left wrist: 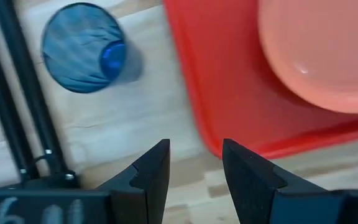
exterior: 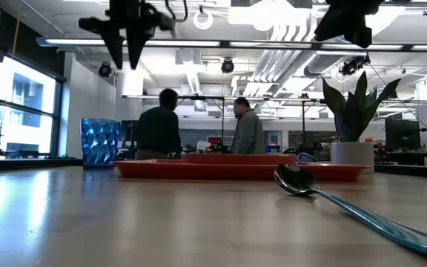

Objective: Pick and place plate/cup/fork/spoon on tray
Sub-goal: Put the blue glass on the top left of the red tray

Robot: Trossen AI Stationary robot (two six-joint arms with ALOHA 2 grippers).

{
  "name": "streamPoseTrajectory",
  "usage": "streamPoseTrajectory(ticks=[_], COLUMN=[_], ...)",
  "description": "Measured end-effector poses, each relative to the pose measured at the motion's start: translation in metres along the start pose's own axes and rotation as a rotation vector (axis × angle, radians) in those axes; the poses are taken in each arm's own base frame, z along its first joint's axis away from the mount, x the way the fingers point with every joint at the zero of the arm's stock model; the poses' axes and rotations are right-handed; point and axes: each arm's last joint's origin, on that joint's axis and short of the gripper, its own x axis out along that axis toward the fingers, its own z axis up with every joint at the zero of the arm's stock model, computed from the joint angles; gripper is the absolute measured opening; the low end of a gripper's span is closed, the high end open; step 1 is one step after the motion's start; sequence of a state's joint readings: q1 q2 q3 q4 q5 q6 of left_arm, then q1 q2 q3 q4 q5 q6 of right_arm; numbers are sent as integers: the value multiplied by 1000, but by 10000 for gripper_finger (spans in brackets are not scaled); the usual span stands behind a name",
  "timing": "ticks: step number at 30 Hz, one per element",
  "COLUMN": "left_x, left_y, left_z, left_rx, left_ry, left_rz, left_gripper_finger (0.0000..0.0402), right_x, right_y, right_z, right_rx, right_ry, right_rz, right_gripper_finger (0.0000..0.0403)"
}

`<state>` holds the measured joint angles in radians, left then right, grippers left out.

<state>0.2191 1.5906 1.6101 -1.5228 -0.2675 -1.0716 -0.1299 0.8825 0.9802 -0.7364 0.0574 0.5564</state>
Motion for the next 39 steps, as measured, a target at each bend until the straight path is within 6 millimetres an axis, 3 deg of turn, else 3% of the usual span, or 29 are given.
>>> streamPoseTrajectory(ticks=[11,22,39], left_x=[56,89,124], left_y=[33,54,68], left_z=[29,55,52], left_rx=[-13,9,62], left_ry=[121,134,182], left_rz=[134,67,62], left_gripper_finger=[133,133,131], right_x=[0,0,0], right_y=[-1,-2,-5], right_z=[1,2,3], right_rx=[25,75,120], right_ry=[-29,-56,-108], right_rz=[-46,-82,-152], right_gripper_finger=[58,58,58])
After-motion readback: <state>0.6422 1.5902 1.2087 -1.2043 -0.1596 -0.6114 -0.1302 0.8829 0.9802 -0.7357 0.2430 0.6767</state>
